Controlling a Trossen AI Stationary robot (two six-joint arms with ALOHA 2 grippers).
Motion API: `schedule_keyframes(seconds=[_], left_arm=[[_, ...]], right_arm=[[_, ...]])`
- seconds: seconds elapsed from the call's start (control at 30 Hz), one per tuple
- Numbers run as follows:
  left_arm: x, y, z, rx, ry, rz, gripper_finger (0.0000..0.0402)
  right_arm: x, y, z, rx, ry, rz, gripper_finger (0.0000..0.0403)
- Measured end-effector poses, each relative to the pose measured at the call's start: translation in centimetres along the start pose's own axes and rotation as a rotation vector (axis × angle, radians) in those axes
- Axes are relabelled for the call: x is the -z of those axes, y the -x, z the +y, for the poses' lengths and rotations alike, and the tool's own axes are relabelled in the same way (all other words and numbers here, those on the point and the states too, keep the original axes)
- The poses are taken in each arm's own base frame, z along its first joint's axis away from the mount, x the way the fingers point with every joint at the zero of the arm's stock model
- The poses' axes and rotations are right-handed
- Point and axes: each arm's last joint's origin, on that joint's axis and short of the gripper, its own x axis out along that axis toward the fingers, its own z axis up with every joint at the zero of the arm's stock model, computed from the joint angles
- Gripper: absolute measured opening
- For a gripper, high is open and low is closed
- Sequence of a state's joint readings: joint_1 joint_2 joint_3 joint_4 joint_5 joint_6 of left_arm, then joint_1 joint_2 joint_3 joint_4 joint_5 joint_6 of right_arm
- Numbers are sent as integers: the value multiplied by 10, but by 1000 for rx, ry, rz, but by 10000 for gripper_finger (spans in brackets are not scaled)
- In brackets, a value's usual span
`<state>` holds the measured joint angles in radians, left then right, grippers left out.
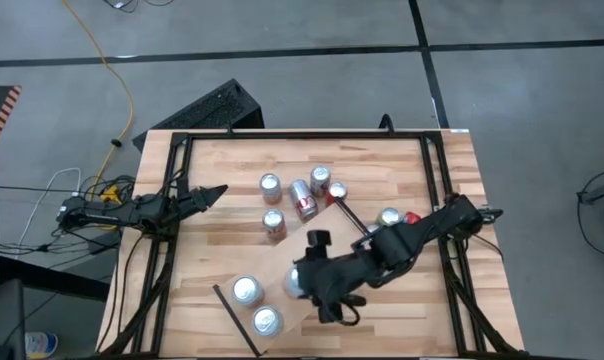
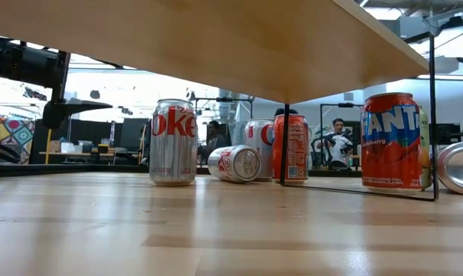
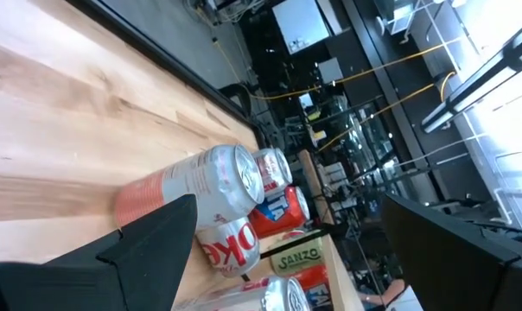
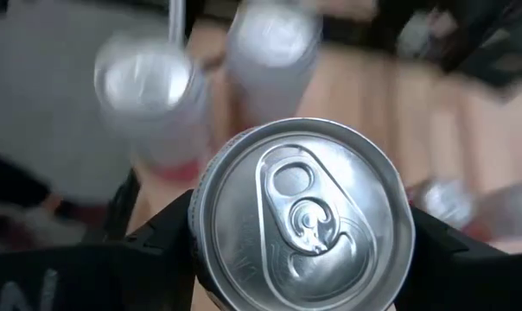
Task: Place canned beverage on shelf
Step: Put the orange white soda can on the shelf
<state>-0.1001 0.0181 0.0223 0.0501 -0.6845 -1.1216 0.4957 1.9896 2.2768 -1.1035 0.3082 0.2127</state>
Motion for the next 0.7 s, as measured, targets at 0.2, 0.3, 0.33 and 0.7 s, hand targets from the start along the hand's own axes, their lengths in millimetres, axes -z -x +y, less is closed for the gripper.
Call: schedule_keyframes(seconds=[0.2, 0.3, 0.33, 0.7], left_arm=[[0, 0, 0, -4, -2, 2, 351], [0, 0, 0, -6, -3, 1, 351], [1, 0, 1, -7, -5, 2, 351], [1, 0, 1, -10, -17, -1, 351]], right_arm=[[7, -7, 10, 15, 10, 42, 263], [9, -22, 18, 0, 20, 51, 263], [11, -25, 20, 2, 25, 65, 263], [7, -26, 26, -16, 22, 21, 263]])
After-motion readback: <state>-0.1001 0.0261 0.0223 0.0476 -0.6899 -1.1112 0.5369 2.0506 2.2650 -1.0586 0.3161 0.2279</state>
